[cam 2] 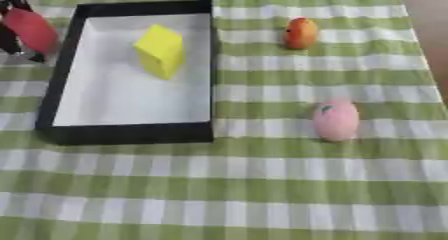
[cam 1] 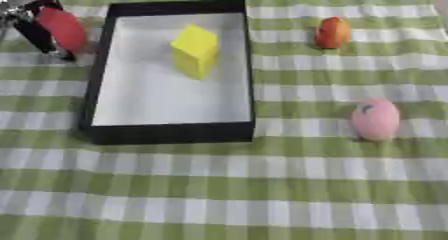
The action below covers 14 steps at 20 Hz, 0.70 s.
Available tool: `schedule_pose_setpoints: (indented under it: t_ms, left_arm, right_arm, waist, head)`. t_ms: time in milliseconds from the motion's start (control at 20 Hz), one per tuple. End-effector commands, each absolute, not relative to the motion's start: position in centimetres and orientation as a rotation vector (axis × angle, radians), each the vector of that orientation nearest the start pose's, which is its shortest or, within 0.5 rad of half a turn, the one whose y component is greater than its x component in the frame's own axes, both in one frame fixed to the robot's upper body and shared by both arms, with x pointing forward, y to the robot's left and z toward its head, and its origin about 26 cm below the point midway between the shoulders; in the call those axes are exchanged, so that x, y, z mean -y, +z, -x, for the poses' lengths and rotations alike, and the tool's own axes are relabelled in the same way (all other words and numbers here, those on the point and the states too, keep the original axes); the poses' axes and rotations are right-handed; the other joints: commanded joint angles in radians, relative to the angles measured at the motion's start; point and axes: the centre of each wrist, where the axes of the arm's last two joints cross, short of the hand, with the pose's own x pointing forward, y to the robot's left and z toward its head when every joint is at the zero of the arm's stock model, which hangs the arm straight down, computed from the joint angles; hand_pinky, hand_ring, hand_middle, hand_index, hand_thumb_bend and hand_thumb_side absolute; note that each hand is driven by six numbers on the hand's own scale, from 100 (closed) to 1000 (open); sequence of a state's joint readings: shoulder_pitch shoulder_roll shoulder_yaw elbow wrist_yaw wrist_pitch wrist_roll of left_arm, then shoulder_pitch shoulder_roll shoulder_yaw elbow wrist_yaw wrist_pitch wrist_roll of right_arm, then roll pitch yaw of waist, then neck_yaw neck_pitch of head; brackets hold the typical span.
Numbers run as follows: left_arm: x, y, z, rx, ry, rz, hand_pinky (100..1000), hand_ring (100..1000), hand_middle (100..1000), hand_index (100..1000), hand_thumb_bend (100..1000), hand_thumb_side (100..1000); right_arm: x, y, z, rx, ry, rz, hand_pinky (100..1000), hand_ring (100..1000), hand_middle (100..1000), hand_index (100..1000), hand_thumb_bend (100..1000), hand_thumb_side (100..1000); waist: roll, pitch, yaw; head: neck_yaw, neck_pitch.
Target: Pick up objects on the table and place them in the box.
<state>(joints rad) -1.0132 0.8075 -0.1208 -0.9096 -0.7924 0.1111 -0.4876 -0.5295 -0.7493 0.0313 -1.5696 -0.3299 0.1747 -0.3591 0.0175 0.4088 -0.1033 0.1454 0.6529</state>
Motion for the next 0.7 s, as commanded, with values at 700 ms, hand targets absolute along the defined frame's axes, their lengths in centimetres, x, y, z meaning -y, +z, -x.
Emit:
schedule_pose_setpoints:
  t_ms: [700]
  left_arm:
    - [-41.2,33.7,-43.5,1.115,-1.086,-1.164,463,528,579,673,663,100]
  right_arm:
    - [36.7,25.0,-36.2,1.957,0.058,0.581,761,680,715,881,100,852]
  waist:
    - [-0.010,-0.053,0.023]
  head:
    - [-0.027,0.040]
